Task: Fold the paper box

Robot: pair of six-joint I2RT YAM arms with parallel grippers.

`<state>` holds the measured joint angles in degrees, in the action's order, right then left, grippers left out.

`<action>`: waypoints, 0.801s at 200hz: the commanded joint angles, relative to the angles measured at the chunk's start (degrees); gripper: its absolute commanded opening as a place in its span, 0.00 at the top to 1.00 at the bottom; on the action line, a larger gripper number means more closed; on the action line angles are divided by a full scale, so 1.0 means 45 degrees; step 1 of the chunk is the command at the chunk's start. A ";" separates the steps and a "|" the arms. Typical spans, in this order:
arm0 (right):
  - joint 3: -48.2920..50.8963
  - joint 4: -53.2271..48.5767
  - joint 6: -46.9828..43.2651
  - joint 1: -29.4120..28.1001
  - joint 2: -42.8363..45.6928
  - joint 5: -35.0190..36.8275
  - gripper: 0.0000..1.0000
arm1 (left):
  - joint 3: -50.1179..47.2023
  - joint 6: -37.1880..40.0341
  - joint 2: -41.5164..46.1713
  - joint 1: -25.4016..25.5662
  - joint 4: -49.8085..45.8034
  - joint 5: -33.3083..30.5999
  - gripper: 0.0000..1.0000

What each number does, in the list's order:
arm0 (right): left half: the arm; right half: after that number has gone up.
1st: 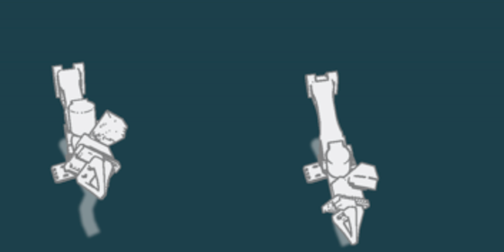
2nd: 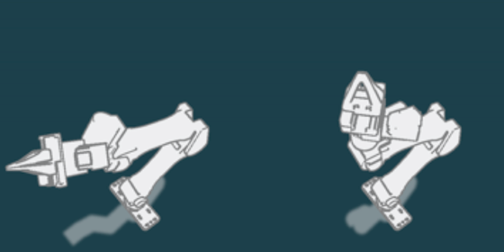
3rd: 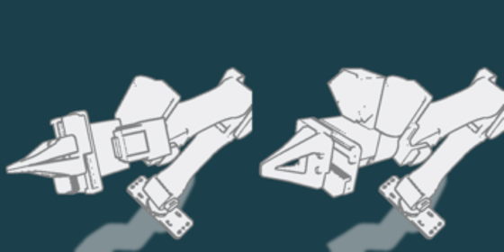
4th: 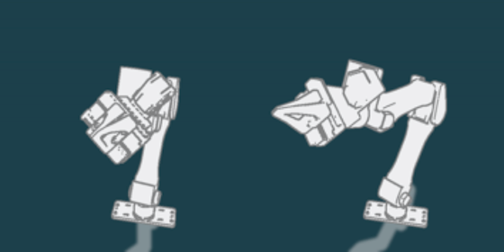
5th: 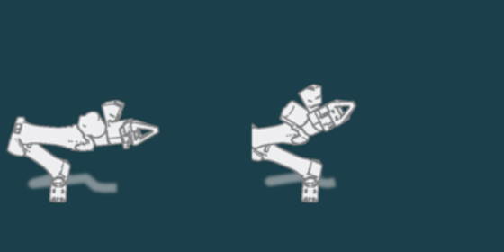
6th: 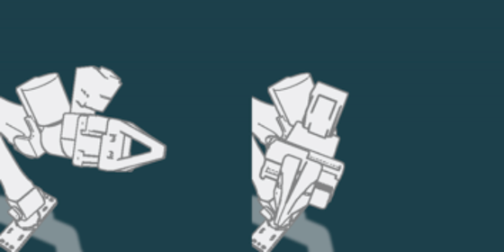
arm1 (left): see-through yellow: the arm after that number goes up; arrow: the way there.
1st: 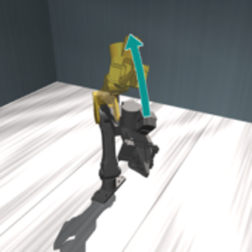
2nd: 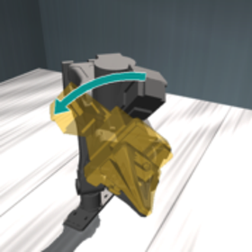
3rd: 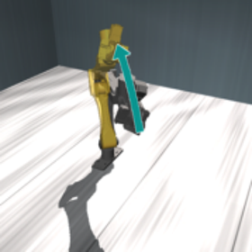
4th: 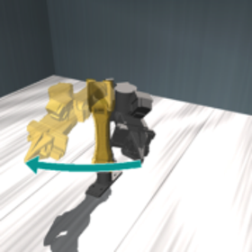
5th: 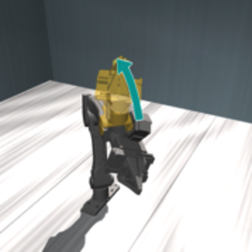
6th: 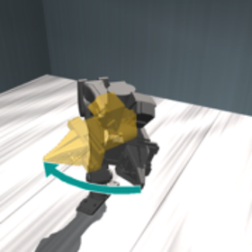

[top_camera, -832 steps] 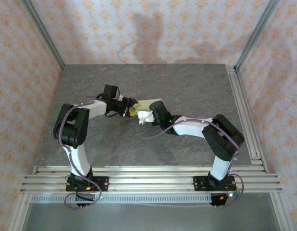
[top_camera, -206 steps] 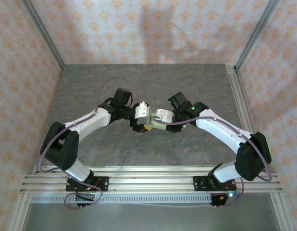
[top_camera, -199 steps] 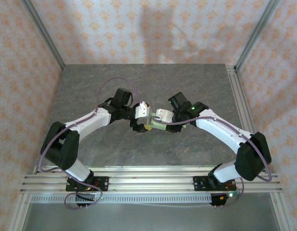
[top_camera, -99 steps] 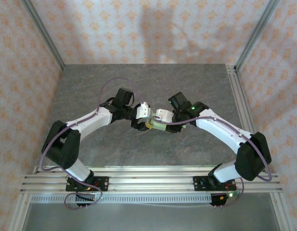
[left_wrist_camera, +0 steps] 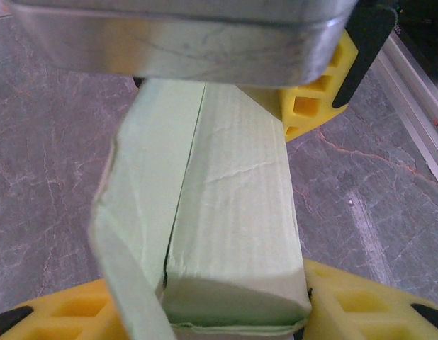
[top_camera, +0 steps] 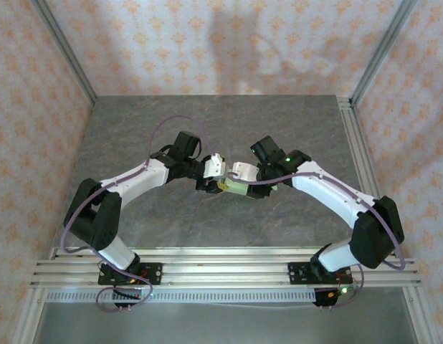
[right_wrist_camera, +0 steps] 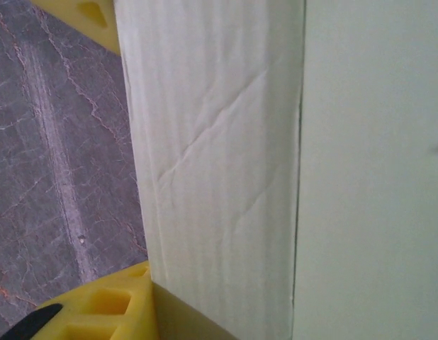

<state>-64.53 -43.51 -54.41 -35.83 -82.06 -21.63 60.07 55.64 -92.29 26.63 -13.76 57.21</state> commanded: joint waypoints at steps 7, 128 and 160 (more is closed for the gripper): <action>-0.0503 -0.0293 0.0014 0.0034 -0.0142 -0.0137 0.54 | 0.0293 0.0142 -0.0360 0.0111 -0.0290 0.0252 0.48; -0.0085 0.0925 0.0900 0.0052 0.0470 0.0077 0.16 | -0.0195 -0.0409 -0.0953 0.0102 0.0353 -0.0018 0.48; 0.0239 0.1835 0.2255 0.0339 0.1154 -0.0289 0.02 | -0.0113 -0.0449 -0.0948 0.0112 0.0301 -0.0134 0.47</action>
<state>-64.86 -39.77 -49.60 -35.53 -80.71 -21.74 59.90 53.91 -96.18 26.65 -12.58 57.14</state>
